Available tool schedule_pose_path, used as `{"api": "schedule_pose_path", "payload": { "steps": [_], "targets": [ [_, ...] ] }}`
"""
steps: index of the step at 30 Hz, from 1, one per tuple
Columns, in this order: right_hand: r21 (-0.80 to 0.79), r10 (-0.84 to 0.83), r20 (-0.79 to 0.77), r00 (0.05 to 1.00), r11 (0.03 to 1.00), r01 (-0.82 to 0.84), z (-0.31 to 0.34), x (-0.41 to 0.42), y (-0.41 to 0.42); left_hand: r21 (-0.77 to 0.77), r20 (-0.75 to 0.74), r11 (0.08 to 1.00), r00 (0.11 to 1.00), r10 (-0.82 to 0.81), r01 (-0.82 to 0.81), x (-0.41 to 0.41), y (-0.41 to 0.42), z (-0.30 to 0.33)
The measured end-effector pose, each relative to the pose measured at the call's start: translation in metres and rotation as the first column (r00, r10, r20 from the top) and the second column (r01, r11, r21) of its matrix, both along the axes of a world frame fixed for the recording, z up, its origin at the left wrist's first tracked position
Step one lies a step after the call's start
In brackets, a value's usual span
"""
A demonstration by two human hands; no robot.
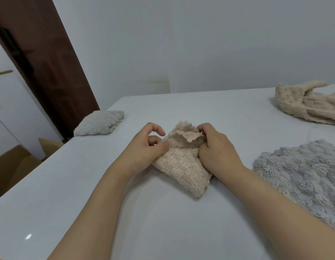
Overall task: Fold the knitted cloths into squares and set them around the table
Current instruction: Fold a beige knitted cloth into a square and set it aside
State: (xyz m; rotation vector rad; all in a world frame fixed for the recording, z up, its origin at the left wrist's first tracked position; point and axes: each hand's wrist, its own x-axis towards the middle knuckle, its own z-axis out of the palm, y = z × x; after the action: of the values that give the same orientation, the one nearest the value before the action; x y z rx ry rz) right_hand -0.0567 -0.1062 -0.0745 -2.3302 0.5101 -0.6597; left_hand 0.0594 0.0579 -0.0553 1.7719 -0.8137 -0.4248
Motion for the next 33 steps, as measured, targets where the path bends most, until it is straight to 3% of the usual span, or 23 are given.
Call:
{"api": "schedule_pose_path", "payload": {
  "steps": [4, 7, 10, 15, 21, 27, 33],
  "targets": [
    [0.102, 0.007, 0.031, 0.999, 0.995, -0.01, 0.001, -0.001, 0.002, -0.029, 0.157, 0.999, 0.987, -0.027, 0.032, -0.006, -0.004, -0.002],
    [0.333, 0.069, 0.113, 0.991, 0.937, -0.104, -0.001, 0.0, -0.001, -0.109, 0.148, 0.993, 0.989, -0.018, 0.035, -0.008, -0.002, 0.0],
    [0.419, 0.065, 0.228, 0.971, 0.894, -0.159, -0.002, 0.004, -0.004, -0.13, 0.137, 0.991, 0.99, -0.023, 0.041, -0.008, -0.003, 0.001],
    [0.393, 0.011, 0.33, 0.944, 0.908, -0.148, -0.005, 0.008, -0.007, -0.051, 0.105, 0.999, 0.994, 0.001, 0.004, -0.001, -0.003, -0.003],
    [0.35, 0.045, 0.335, 0.941, 0.921, -0.169, -0.001, 0.001, 0.0, -0.029, -0.014, 0.996, 0.997, -0.08, 0.08, -0.009, -0.005, 0.001],
    [0.231, -0.016, 0.316, 0.949, 0.971, -0.06, 0.0, 0.003, -0.003, -0.055, -0.08, 0.988, 0.986, -0.146, 0.141, -0.013, -0.004, 0.005],
    [0.224, -0.102, 0.307, 0.946, 0.974, 0.033, 0.0, 0.004, -0.002, -0.123, -0.018, 0.992, 1.0, -0.015, 0.013, -0.012, -0.009, 0.004]
  ]
}}
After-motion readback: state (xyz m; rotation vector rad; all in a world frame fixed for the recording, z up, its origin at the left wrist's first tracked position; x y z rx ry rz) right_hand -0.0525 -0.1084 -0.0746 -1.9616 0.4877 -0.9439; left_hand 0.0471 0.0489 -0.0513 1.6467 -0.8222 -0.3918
